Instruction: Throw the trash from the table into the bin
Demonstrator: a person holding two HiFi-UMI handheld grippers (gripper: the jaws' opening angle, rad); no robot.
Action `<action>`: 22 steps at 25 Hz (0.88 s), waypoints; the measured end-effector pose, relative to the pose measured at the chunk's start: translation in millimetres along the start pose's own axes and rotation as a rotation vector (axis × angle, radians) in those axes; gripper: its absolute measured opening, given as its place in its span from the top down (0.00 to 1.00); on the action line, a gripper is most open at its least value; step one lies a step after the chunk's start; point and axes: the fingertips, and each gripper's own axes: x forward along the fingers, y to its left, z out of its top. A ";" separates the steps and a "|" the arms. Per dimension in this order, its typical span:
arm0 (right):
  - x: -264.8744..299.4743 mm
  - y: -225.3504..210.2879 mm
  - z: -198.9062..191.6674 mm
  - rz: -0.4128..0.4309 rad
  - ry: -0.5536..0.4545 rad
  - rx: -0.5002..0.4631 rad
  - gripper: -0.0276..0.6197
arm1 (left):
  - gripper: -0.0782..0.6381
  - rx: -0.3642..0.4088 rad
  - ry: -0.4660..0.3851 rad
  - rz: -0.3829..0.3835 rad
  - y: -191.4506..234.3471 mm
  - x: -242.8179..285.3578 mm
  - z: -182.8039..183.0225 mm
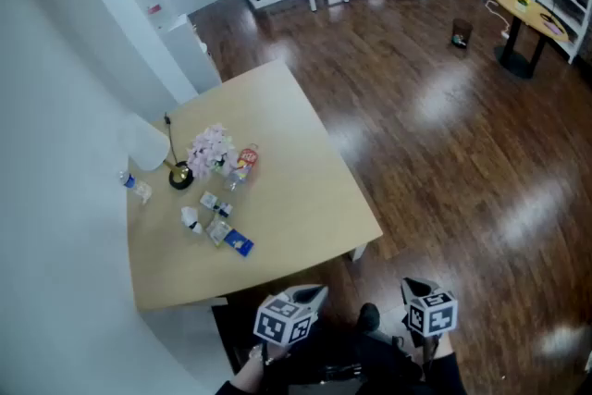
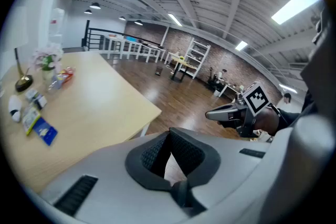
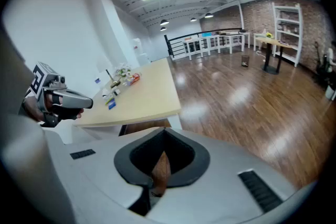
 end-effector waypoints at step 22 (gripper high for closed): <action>176.5 325.1 73.4 0.351 0.148 -0.391 0.95 | 0.89 -0.349 -0.175 0.302 254.3 -195.3 -79.0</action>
